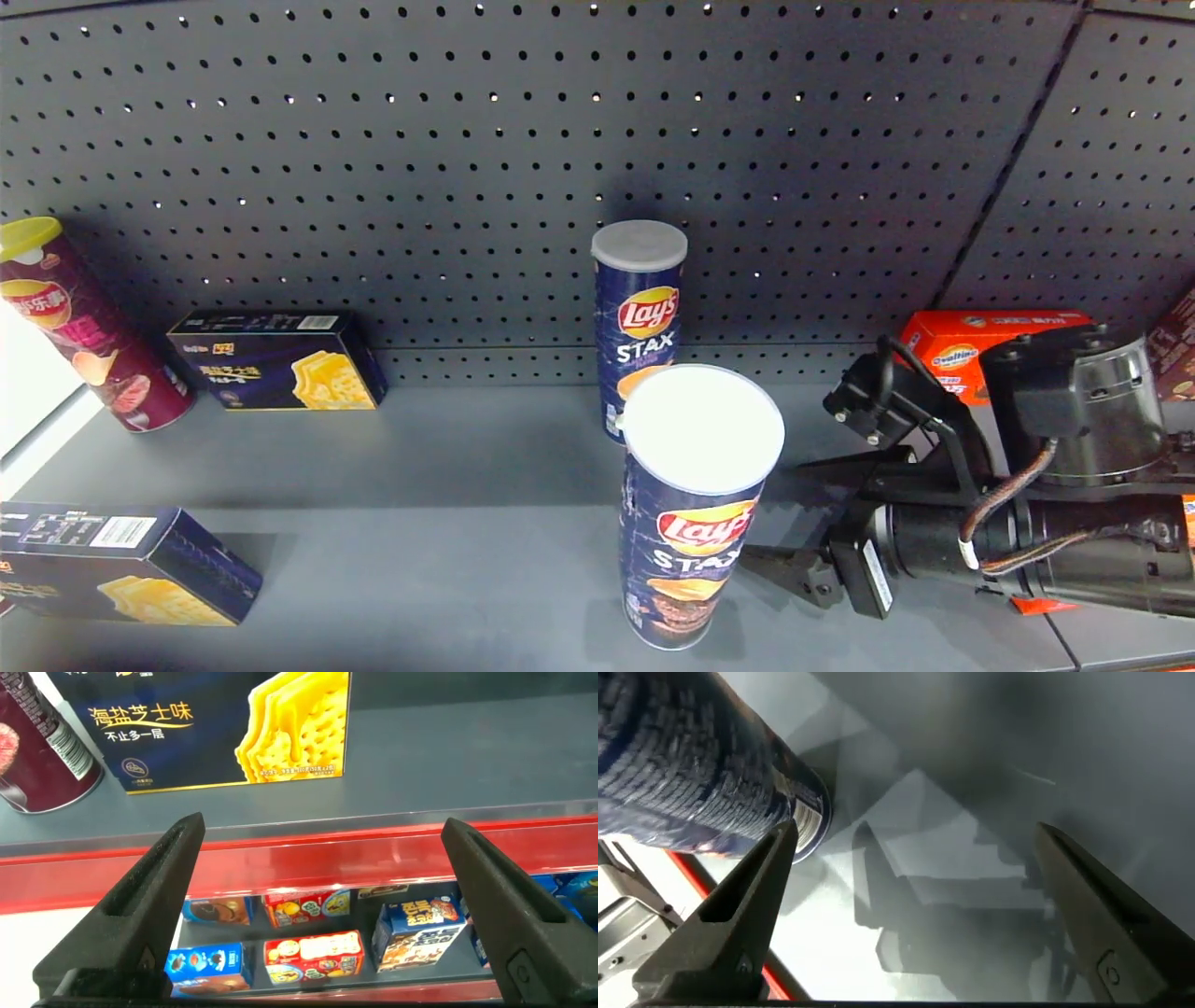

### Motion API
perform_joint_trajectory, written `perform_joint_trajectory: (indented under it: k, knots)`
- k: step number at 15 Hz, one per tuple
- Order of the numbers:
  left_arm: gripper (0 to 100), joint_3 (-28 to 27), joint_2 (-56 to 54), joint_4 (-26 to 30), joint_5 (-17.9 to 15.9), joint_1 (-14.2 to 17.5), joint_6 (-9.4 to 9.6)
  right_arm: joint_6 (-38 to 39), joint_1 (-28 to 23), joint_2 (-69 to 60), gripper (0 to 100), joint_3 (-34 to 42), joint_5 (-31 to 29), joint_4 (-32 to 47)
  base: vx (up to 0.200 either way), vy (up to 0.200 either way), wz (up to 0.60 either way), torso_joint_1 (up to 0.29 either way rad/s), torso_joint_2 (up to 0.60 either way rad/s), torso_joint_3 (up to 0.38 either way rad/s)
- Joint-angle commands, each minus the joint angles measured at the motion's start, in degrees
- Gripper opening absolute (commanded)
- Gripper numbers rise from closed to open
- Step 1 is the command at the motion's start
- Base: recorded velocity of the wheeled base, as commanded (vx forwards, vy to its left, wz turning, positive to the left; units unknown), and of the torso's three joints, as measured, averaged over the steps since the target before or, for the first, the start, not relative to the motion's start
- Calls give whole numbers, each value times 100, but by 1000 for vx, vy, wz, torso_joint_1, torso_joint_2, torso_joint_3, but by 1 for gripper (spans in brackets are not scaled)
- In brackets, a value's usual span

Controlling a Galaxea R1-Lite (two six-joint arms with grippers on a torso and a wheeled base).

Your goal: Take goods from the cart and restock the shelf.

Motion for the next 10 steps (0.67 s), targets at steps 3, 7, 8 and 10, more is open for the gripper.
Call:
perform_joint_trajectory:
  k: [3, 7, 8, 10]
  knots:
    - [100, 0, 13, 2, -5, 1, -1, 3, 84, 324, 100, -306, 1, -43, 0, 0, 0, 0, 0, 0]
    - [100, 0, 13, 2, -5, 1, -1, 3, 155, 447, 100, -421, 1, -43, 0, 0, 0, 0, 0, 0]
    - [100, 0, 13, 2, -5, 1, -1, 3, 146, 430, 100, -385, -8, -43, 0, 0, 0, 0, 0, 0]
    - [100, 0, 13, 2, -5, 1, -1, 12, 76, 324, 100, -166, -25, -43, 0, 0, 0, 0, 0, 0]
